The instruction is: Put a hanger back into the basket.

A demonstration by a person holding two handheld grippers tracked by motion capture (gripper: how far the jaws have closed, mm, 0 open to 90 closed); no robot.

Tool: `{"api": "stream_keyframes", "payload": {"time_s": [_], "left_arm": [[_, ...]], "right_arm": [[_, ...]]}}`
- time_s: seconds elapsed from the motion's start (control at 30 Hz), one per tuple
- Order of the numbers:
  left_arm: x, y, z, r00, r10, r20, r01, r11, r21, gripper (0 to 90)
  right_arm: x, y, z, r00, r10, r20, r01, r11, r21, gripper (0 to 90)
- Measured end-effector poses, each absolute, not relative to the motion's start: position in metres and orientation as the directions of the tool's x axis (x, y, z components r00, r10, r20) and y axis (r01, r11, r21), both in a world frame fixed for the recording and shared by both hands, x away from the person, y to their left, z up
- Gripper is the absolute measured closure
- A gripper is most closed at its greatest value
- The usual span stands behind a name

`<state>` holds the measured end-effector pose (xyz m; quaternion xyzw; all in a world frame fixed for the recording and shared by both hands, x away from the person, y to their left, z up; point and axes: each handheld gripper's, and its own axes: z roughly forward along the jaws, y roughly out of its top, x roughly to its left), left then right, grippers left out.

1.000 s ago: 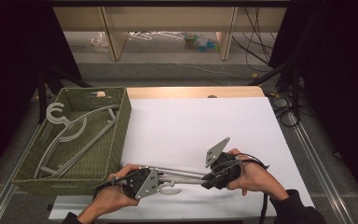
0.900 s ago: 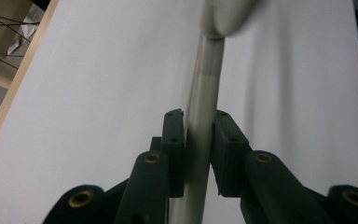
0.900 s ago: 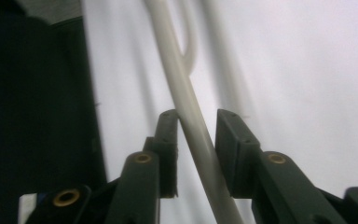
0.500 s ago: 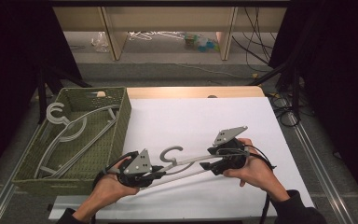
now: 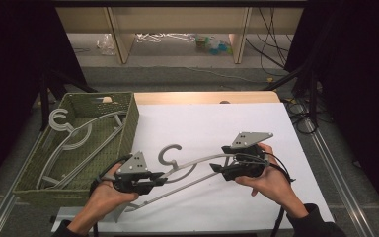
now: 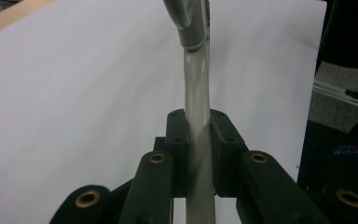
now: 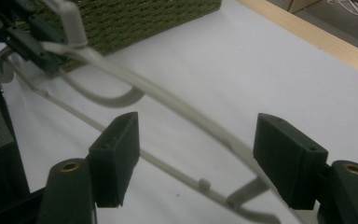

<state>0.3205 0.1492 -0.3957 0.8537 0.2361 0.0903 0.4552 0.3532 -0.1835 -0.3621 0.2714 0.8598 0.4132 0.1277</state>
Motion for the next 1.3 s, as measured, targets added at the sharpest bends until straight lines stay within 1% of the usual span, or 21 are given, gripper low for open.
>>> {"api": "stream_keyframes", "payload": {"time_s": [0.17,0.2,0.3,0.43,0.6,0.93,1.0,1.13,1.3], "left_arm": [[0.320,0.165,-0.388,0.842,0.528,-0.105,0.363,-0.412,0.836,79.2],[0.319,0.167,-0.387,0.838,0.535,-0.109,0.367,-0.404,0.838,79.2],[0.318,0.172,-0.384,0.825,0.549,-0.134,0.386,-0.374,0.843,79.2],[0.316,0.179,-0.377,0.820,0.549,-0.164,0.395,-0.335,0.855,79.2],[0.311,0.194,-0.356,0.807,0.564,-0.175,0.390,-0.286,0.875,79.1],[0.309,0.231,-0.308,0.774,0.616,-0.150,0.373,-0.252,0.893,79.1],[0.311,0.240,-0.300,0.768,0.628,-0.124,0.358,-0.261,0.896,79.1],[0.317,0.259,-0.289,0.732,0.671,-0.117,0.363,-0.239,0.901,79.1],[0.326,0.281,-0.282,0.691,0.711,-0.129,0.377,-0.202,0.904,79.1]], "right_arm": [[0.336,-0.187,-0.363,-0.819,0.573,0.021,0.353,0.476,0.805,30.0],[0.332,-0.188,-0.364,-0.821,0.570,0.037,0.361,0.467,0.807,30.0],[0.325,-0.192,-0.373,-0.822,0.569,0.043,0.359,0.457,0.814,29.7],[0.319,-0.197,-0.389,-0.816,0.573,0.073,0.396,0.464,0.792,29.4],[0.317,-0.198,-0.398,-0.823,0.562,0.081,0.405,0.481,0.778,29.3],[0.316,-0.198,-0.405,-0.830,0.552,0.079,0.398,0.488,0.777,28.8],[0.316,-0.198,-0.406,-0.832,0.549,0.081,0.401,0.493,0.772,28.8],[0.316,-0.198,-0.407,-0.834,0.545,0.082,0.402,0.499,0.768,28.6],[0.316,-0.198,-0.407,-0.833,0.546,0.087,0.406,0.497,0.767,28.5]]}}
